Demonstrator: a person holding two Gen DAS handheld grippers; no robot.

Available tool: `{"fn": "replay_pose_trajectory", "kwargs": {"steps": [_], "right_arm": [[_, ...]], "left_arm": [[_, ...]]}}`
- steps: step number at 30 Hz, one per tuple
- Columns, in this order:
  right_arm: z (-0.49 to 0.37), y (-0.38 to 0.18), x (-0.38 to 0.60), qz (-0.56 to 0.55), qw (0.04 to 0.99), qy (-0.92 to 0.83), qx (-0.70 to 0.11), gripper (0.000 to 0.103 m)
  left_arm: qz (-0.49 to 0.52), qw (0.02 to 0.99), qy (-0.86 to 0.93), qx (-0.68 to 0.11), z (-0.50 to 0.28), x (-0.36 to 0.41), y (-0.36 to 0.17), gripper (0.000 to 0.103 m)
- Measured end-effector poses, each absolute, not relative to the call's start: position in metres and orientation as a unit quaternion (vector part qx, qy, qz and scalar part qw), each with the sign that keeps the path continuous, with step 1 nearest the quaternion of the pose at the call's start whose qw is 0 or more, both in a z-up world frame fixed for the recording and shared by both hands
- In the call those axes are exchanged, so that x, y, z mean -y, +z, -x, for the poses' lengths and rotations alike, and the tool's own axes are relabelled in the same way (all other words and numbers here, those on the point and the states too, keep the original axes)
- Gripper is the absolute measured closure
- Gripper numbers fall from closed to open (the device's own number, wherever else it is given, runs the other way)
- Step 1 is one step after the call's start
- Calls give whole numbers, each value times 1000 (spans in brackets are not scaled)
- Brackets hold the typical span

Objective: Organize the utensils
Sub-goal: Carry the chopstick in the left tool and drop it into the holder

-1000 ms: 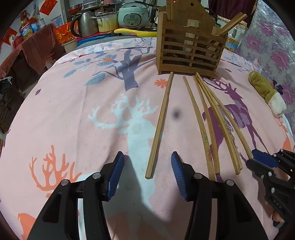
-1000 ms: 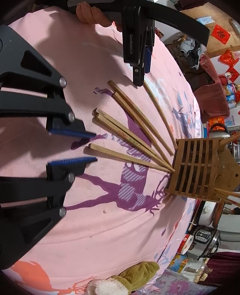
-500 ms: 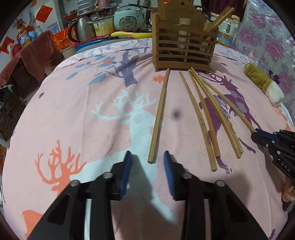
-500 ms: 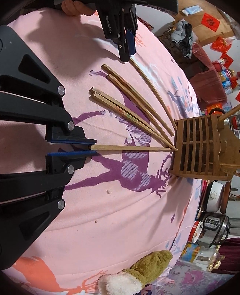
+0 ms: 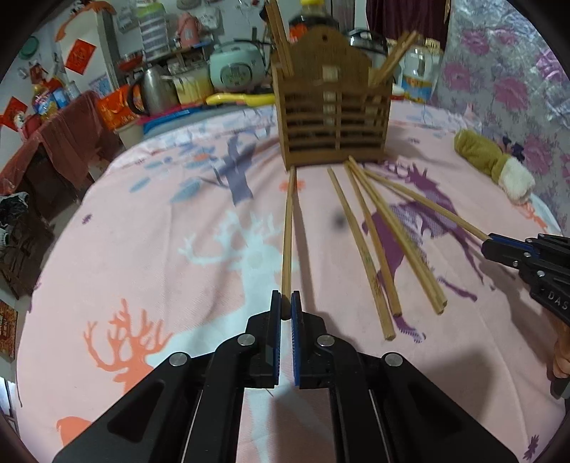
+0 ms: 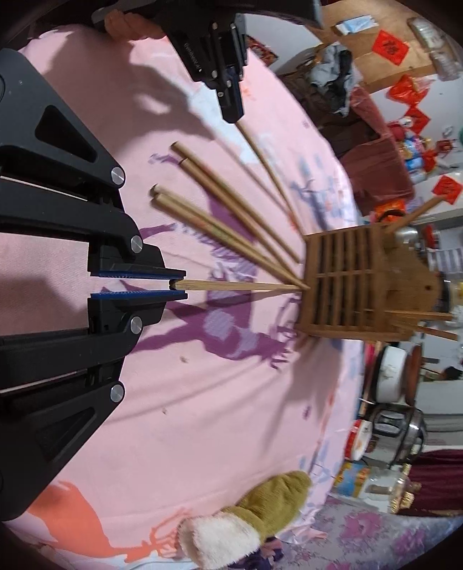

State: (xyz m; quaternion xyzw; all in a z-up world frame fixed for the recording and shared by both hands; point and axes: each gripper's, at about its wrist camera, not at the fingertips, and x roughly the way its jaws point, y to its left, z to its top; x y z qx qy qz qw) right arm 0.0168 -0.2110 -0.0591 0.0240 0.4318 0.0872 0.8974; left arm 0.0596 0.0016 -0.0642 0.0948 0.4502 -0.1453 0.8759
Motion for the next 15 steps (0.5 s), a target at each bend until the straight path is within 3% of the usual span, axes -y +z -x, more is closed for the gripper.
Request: {"fn": "replay_pose_trajectory", "kwargs": {"steps": [15], "right_arm": [[-2,1,224,-50,938,82,-334,97]], "left_arm": [[-79,911,-140,-379,-54,3,-1,97]]}}
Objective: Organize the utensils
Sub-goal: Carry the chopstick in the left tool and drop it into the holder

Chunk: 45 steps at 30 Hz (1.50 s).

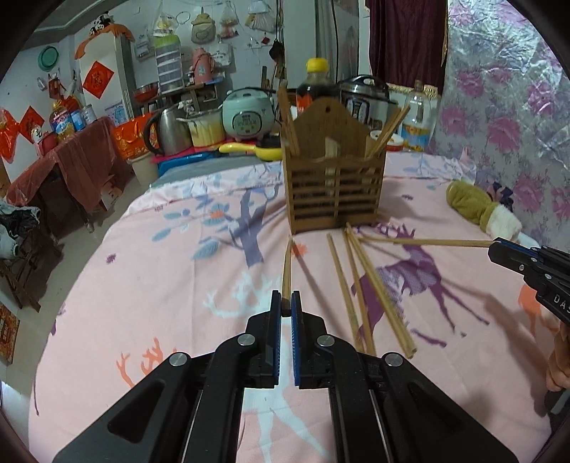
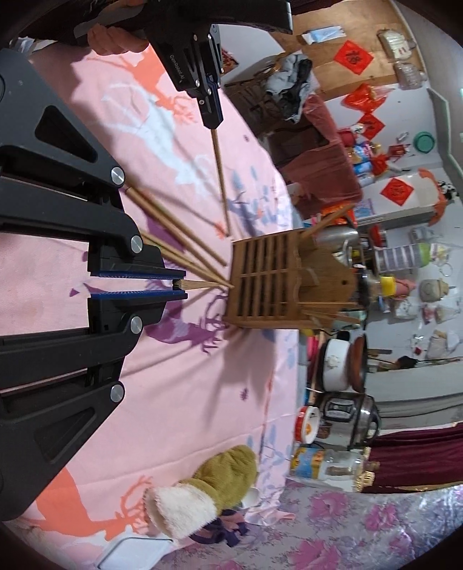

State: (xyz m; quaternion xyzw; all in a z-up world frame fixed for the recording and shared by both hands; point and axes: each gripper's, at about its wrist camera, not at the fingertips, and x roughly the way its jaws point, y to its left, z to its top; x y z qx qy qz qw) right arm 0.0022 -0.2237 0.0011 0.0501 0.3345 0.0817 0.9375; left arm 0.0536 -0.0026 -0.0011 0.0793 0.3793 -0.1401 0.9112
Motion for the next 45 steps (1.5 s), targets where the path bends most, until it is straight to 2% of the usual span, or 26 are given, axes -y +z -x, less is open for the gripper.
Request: {"fn": "replay_pose_trajectory", "kwargs": {"steps": [13,24,33,39,45], "right_arm": [[-16,63,225,-51,954,85,-283,97],[-34,90,221,-47,962,82,-256,97],[-50,142,221,-70,985,62,-148,97],[-81,137,212,-63,991,19,-119,97],[-125,107,214,-64,984,25,-164,96]], "left_arm": [[-73,918,-161,-354,-85,31,70,97],[-78,932,-169,-310,-107,60,127,97],[-22,964,-153,-215,-129,65,195,97],[6,970,-130,-205,-158,67,178,97],[-1,964,-116,-241,-193,70,131,97]]}}
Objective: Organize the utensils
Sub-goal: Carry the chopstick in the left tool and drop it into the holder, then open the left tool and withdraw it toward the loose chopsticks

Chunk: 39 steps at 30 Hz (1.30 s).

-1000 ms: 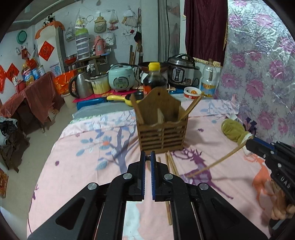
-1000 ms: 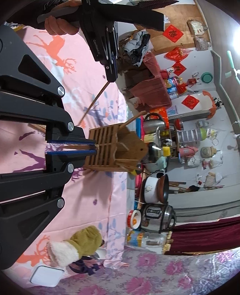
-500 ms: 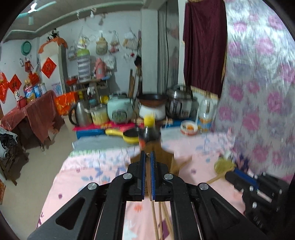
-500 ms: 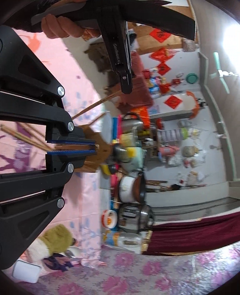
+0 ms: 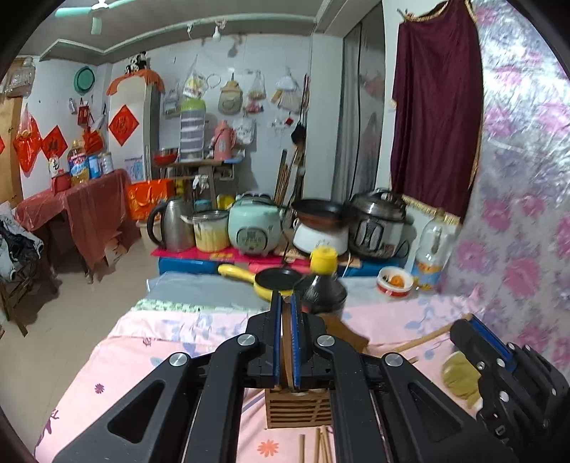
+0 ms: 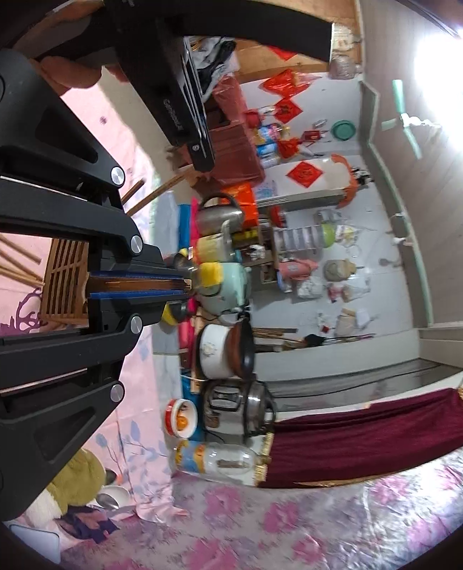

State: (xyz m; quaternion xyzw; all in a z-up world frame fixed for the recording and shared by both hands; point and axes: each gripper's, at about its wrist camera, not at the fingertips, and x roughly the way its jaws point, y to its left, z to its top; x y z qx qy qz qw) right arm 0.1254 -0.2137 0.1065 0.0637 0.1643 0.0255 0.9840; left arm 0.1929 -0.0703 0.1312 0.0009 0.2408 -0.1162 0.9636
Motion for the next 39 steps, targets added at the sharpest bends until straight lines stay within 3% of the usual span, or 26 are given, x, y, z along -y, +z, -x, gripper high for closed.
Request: {"fn": "replay_pose_trajectory", "kwargs": {"steps": [1,3,4,5,9,14,16,20,25,39], "right_arm": [[-132,102,213,-59,982,30,-176,95],[-142,93,212,-53,979,32,-196,92],[-143,91,213,-54,978,29,-197,91],[-143,91,215,-54,979,26,-197,88],[-134,93,214,-56,981,15,-187,78],[-125,96,211,-47,983,9,-178,62],[-122,97,210,-45,984,7,-173,54],[-111,103,210,-46,987,1,-154,26],[-105,107,209,-51,988,3,-144,8],[-94,103,196,-22,987,0,-162,6]], "left_arm": [[0,961,-119,-248,-197,70,126,97],[18,956,-121,-266,-204,66,112,76],[28,956,-121,-266,-204,62,108,46],[43,958,-118,-259,-202,56,104,34],[35,957,-115,-265,-201,49,101,34],[41,961,-103,-252,-189,38,112,10],[31,966,-82,-244,-185,37,115,6],[15,966,-65,-248,-181,37,115,6],[14,964,-55,-261,-182,31,111,6],[26,961,-38,-274,-170,14,108,6]]}}
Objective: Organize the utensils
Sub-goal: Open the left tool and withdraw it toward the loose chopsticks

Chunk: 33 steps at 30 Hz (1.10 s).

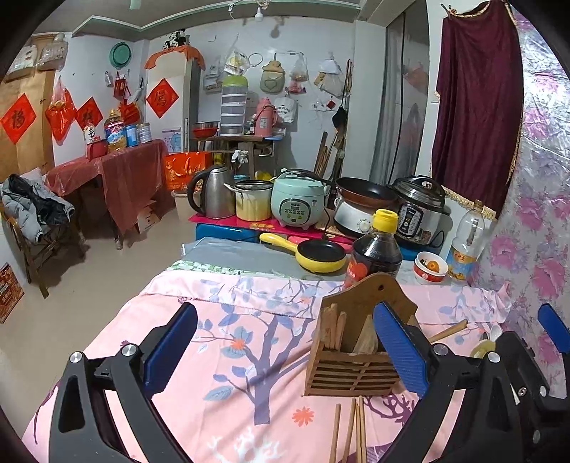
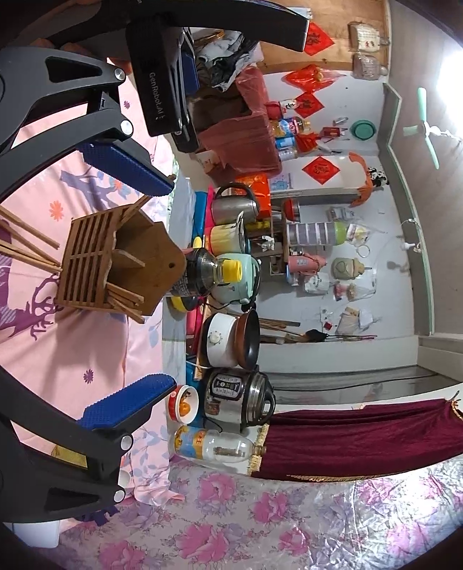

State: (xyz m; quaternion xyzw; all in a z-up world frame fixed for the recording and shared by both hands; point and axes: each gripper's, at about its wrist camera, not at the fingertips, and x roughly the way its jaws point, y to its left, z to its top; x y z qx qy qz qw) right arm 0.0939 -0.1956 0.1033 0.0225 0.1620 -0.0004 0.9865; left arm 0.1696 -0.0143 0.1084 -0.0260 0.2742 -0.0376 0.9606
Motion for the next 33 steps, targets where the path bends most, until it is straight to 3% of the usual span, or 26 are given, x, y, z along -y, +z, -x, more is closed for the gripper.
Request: {"fn": "replay_pose_trajectory", "kwargs": {"steps": [13,19,25,33], "right_arm": [[-36,112,201,-7,988,-31,-153,6],[-10,74,207,-16,984,-3,-179,6],[-18,-1,221,-15,952,4,-306,6],[-24,-11,241,-87,936,8,-342,6]], "left_arm": [[22,965,-21,-262,-122,2,112,6],[-18,953,-18,-303,-100,-7,48,6],[-61,911,-45,-406,-102,1,-19,6],[-115,886,-85,-441,-98,31,-52,6]]}}
